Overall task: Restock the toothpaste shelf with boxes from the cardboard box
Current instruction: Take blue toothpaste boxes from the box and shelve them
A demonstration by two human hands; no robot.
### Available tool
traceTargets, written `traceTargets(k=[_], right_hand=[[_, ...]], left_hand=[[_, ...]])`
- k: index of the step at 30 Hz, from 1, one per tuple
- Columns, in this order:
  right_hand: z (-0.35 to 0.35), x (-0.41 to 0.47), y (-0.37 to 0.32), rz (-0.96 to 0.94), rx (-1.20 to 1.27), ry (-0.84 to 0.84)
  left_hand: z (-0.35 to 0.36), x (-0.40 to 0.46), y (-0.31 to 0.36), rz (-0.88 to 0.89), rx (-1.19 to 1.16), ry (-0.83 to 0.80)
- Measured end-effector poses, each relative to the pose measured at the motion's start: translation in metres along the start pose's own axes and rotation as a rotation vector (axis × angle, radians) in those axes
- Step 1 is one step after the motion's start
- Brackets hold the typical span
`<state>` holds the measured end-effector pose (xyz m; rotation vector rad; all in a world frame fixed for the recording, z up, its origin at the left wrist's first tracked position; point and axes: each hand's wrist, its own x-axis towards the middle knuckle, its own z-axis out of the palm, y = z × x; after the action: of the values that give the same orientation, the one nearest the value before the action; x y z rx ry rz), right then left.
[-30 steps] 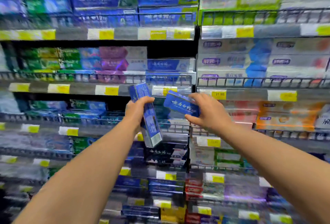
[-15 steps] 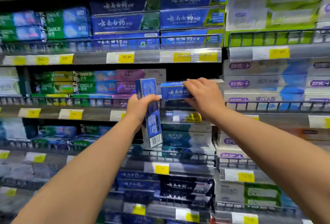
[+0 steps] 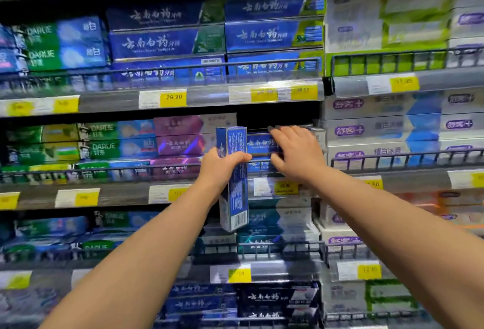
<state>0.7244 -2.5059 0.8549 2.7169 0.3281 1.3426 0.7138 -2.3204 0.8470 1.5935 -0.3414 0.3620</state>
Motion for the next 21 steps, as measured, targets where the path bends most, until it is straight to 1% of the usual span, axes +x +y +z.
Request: traceTargets(k=[2, 3, 4, 6, 8, 9, 10, 12, 13, 15, 18, 19, 21], right_hand=[[-0.001, -0.003, 0.004, -0.001, 0.023, 0.015], [-0.001, -0.005, 0.006, -0.007, 0.064, 0.056], [-0.003, -0.008, 0.005, -0.008, 0.14, 0.11], [-0.008, -0.015, 0.002, 0.043, 0.405, 0.158], [-0.015, -0.028, -0.004, 0.119, 0.739, 0.085], [-0.017, -0.036, -0.007, 0.132, 0.844, 0.026], [-0.018, -0.045, -0.009, 0.132, 0.89, -0.041], [-0.018, -0.061, -0.009, 0.12, 0.897, -0.129], [-0.017, -0.068, -0.009, 0.142, 0.901, -0.145], [-0.016, -0.076, -0.008, 0.23, 0.982, -0.12], [-0.018, -0.078, -0.004, 0.393, 1.237, -0.073], [-0.021, -0.078, -0.003, 0.444, 1.305, -0.055], [-0.024, -0.074, 0.004, 0.57, 1.419, -0.008]], left_hand=[[0.006, -0.001, -0.002, -0.016, -0.068, 0.071], [0.009, -0.001, -0.003, -0.023, -0.125, 0.118], [0.013, -0.001, -0.004, -0.057, -0.197, 0.169], [0.019, -0.001, -0.002, -0.167, -0.386, 0.276], [0.021, 0.001, 0.004, -0.267, -0.566, 0.353], [0.022, 0.004, 0.007, -0.302, -0.646, 0.369], [0.022, 0.005, 0.01, -0.327, -0.71, 0.363], [0.021, 0.004, 0.015, -0.361, -0.811, 0.322], [0.022, 0.001, 0.016, -0.375, -0.836, 0.308], [0.024, -0.002, 0.017, -0.384, -0.856, 0.276], [0.028, -0.008, 0.019, -0.288, -0.861, 0.264], [0.027, -0.009, 0.015, -0.233, -0.815, 0.282], [0.024, -0.012, 0.008, -0.096, -0.611, 0.287]])
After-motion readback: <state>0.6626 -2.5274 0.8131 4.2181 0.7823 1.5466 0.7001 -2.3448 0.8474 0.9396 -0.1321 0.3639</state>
